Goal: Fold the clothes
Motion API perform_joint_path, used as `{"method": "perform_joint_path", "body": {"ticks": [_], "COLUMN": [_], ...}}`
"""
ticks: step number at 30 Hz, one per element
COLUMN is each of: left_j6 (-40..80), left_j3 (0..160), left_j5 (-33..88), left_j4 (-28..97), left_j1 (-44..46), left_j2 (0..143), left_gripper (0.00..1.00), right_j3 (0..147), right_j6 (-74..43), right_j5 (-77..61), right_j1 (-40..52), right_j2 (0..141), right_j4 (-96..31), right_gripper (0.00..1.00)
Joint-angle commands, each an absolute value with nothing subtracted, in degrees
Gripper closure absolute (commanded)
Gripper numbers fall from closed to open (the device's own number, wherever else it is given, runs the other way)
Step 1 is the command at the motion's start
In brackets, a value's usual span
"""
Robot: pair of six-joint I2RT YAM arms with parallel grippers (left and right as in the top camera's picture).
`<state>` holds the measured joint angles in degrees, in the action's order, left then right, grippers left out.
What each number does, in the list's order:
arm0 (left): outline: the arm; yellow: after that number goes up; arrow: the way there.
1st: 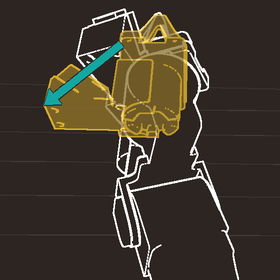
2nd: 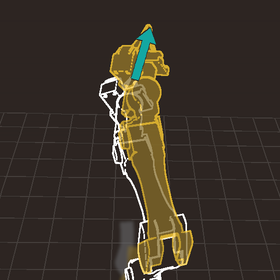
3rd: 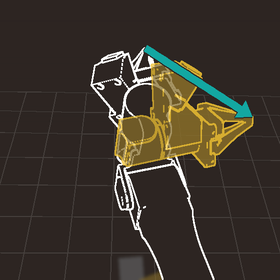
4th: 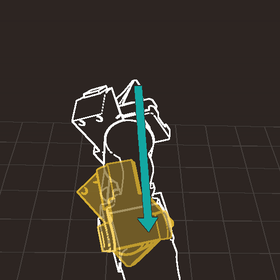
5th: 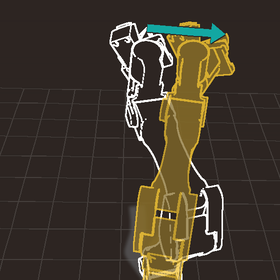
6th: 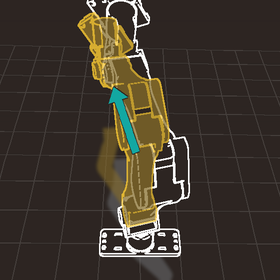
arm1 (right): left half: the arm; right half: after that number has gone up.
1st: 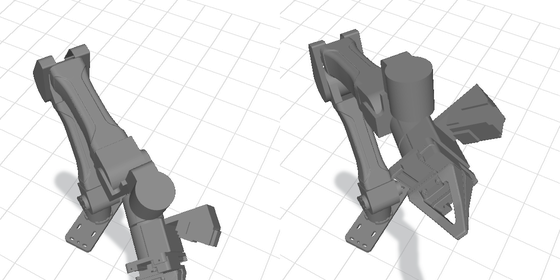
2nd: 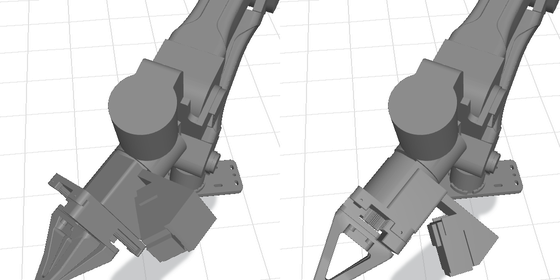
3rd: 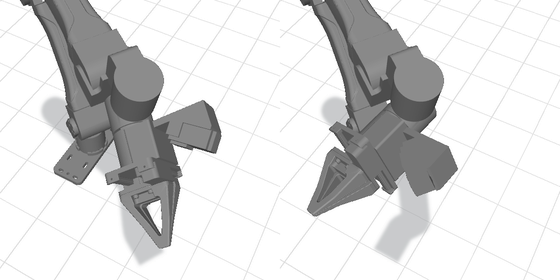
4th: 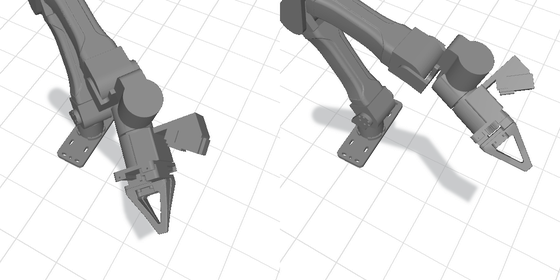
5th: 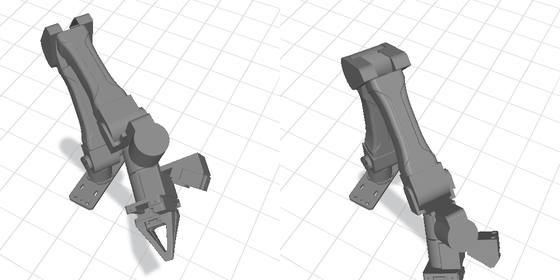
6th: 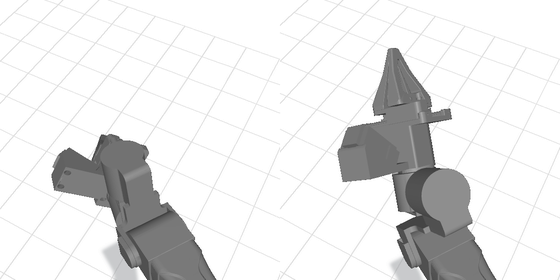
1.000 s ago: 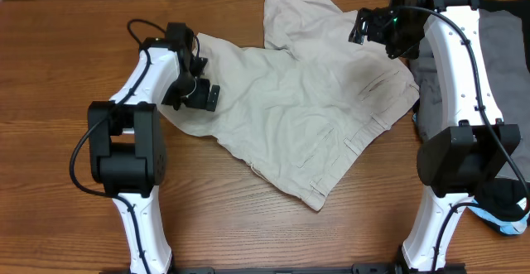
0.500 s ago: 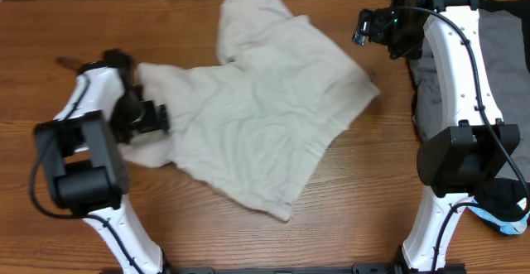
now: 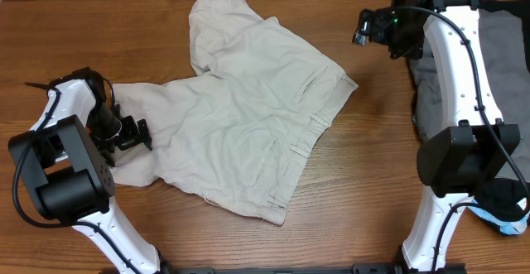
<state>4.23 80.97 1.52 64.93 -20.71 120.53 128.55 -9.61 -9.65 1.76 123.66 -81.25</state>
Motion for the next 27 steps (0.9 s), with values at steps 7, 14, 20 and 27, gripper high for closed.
{"method": "perform_joint_path", "body": {"ticks": [7, 14, 20, 27], "left_j6": [-1.6, -1.6, -1.8, -1.8], "left_j3": [89.4, 101.5, 106.8, 107.5], "left_j5": [12.8, 13.8, 13.6, 13.7], "left_j4": [59.2, 57.3, 56.5, 56.5], "left_j1": [-15.3, -12.7, -11.0, -9.6], "left_j2": [118.7, 111.7, 107.8, 106.7], "left_gripper": [0.00, 0.00, 0.00, 0.00], "right_j3": [120.2, 106.5, 97.8, 90.7], "right_j6": [-12.3, -14.6, -16.8, -17.1], "right_j5": [-11.3, -17.8, -17.7, -17.6], "right_j1": [1.5, 1.7, 1.8, 1.9], "right_j2": [123.6, 123.6, 123.6, 123.6], "right_j4": [-79.4, -67.5, -57.0, -48.1], "right_gripper": [0.00, 0.06, 0.09, 0.21]}}
